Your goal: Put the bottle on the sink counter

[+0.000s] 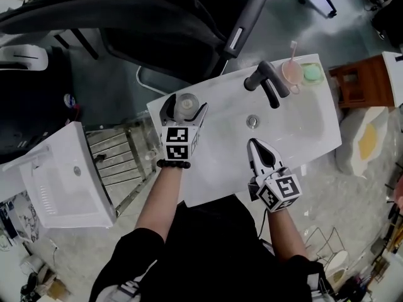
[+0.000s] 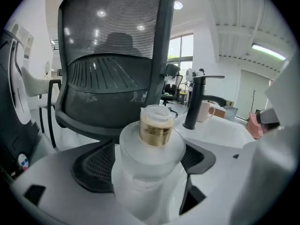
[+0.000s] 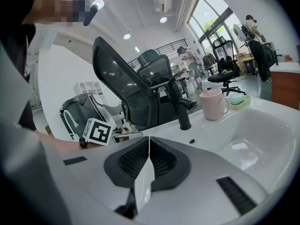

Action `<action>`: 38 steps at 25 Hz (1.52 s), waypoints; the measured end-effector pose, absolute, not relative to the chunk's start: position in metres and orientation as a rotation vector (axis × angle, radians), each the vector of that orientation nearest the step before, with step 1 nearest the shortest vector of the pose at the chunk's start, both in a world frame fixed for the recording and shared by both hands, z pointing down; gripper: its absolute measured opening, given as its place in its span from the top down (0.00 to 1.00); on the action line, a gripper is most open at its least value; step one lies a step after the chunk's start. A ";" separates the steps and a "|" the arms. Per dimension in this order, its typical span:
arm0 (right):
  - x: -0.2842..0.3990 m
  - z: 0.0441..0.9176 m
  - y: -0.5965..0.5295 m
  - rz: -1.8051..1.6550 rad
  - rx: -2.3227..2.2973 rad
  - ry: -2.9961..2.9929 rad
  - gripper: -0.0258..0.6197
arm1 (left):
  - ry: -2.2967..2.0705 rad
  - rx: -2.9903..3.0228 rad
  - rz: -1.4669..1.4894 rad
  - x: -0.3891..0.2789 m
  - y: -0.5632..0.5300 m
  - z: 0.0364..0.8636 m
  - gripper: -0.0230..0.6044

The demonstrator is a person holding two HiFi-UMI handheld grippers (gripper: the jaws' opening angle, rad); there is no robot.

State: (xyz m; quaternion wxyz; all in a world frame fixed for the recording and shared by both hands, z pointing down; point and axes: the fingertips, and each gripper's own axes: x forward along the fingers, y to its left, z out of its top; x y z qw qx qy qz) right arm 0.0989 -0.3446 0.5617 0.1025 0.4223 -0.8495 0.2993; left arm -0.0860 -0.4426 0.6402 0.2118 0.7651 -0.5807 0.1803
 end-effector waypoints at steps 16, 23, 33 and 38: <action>0.082 0.506 -0.323 0.735 1.339 -2.618 0.91 | -1.499 2.258 0.230 -0.098 -0.391 0.563 0.30; 0.084 0.481 -0.309 0.634 1.400 -2.637 0.91 | -1.457 2.404 0.229 -0.095 -0.363 0.516 0.30; 0.066 0.454 -0.288 0.495 1.417 -2.715 0.91 | -1.490 2.467 0.153 -0.079 -0.303 0.468 0.70; 0.057 0.440 -0.286 0.418 1.402 -2.760 0.91 | -1.529 2.436 0.036 -0.099 -0.292 0.446 0.85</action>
